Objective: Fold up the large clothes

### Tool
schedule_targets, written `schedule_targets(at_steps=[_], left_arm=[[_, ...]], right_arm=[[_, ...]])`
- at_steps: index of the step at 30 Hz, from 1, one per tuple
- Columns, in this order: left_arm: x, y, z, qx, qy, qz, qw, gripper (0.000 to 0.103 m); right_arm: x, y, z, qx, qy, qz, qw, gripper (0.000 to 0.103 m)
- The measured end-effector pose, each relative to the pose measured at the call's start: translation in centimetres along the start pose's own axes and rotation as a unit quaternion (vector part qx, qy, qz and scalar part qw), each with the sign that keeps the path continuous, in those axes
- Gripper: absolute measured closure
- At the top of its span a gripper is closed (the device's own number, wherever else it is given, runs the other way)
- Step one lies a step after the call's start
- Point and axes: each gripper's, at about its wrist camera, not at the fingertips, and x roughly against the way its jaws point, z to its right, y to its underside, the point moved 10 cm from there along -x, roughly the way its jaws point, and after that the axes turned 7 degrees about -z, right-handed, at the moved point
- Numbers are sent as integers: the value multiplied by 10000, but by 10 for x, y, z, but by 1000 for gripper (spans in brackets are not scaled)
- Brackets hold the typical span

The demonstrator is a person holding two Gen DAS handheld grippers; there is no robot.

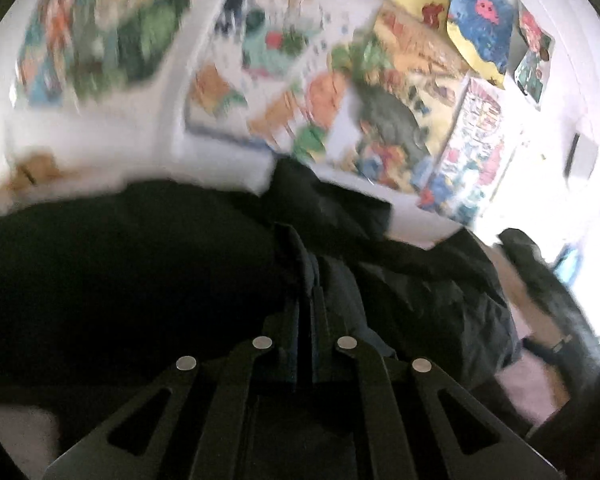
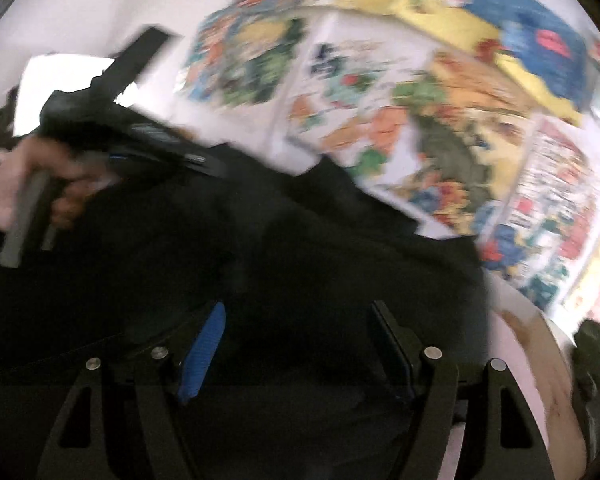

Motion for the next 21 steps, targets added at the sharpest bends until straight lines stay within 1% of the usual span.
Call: schedule_targets(at_steps=[2,3,5,6,7,9,11,12,13,16,18,21], left_arm=[[7,-4,-12,-175,-380,149,9990,101],[9,-4,-22,-303,-705,195,9969,101],[5,1,-35,-506,-1113,188,9923,101],[-1,5,-40,-604,-1289,119,9897,101],[-5,11,-46,-685,-1426,58,9874,101],[-18,25,-58,-877,-1710,-77,9813,101],[-32,36,-67,-991,-1915,-235,9762,101],[-37,39,-71,-1008,-1968,-312,9748,101],[-44,41,-74,-996,-2010,-406,9737,101],[-54,48,-88,-820,-2018,-617,9740,100],[-61,54,-99,-596,-1931,-762,9764,99],[-66,58,-105,-486,-1862,-899,9772,99]], right_arm=[[-8,-1,25,-409,205,-56,9989,31],[-14,3,37,-641,264,-157,9975,31],[-33,12,60,-1187,235,-397,9919,32],[-42,20,70,-1464,210,-544,9875,38],[-55,29,79,-1693,198,-760,9824,51],[-80,48,94,-1912,259,-1193,9739,63],[-99,61,101,-1970,318,-1465,9689,69],[-108,67,103,-1961,331,-1608,9668,72],[-116,75,105,-1989,334,-1740,9639,74],[-131,92,105,-2087,171,-1947,9583,74],[-140,101,101,-2028,76,-2060,9573,74],[-147,112,95,-1929,36,-2115,9581,74]])
